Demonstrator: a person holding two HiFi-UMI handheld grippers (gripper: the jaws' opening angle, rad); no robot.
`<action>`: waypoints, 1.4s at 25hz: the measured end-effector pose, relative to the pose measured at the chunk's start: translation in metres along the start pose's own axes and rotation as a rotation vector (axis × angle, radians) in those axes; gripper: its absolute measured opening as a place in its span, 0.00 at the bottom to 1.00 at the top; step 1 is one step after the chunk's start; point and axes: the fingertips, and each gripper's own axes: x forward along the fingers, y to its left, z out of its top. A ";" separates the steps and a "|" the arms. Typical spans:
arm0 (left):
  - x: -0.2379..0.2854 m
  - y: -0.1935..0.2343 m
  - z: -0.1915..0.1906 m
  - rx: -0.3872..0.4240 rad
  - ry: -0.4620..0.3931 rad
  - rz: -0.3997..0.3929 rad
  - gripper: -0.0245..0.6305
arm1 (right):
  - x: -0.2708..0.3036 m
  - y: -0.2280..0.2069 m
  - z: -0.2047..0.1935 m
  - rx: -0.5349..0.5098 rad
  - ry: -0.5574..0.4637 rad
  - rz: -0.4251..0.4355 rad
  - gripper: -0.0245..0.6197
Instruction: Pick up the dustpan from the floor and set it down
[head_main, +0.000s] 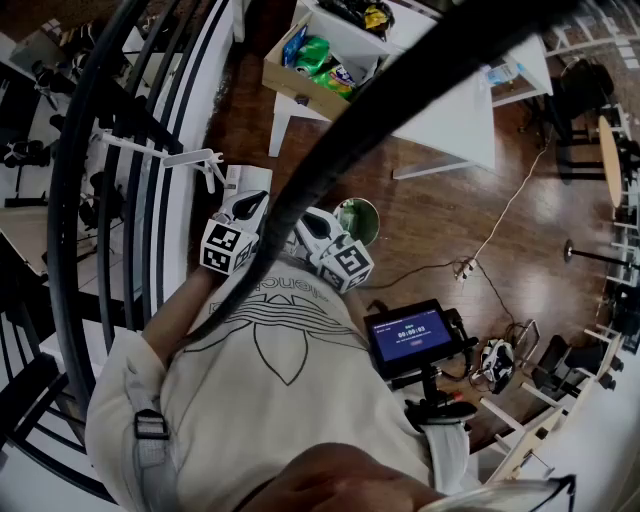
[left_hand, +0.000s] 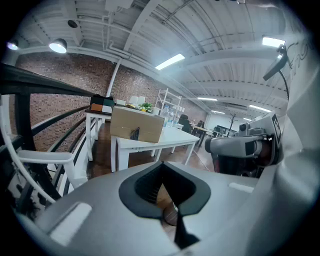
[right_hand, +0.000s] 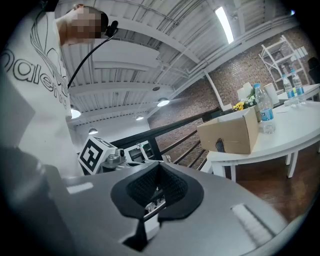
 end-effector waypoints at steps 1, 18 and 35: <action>0.001 0.005 0.002 0.002 -0.005 0.014 0.07 | 0.002 -0.001 0.003 0.001 -0.002 0.001 0.04; 0.002 0.059 -0.039 0.002 0.103 0.073 0.36 | 0.005 -0.008 -0.005 0.038 0.029 -0.007 0.04; 0.064 0.220 -0.078 0.028 0.144 0.351 0.18 | -0.017 -0.002 -0.086 0.247 0.231 -0.079 0.04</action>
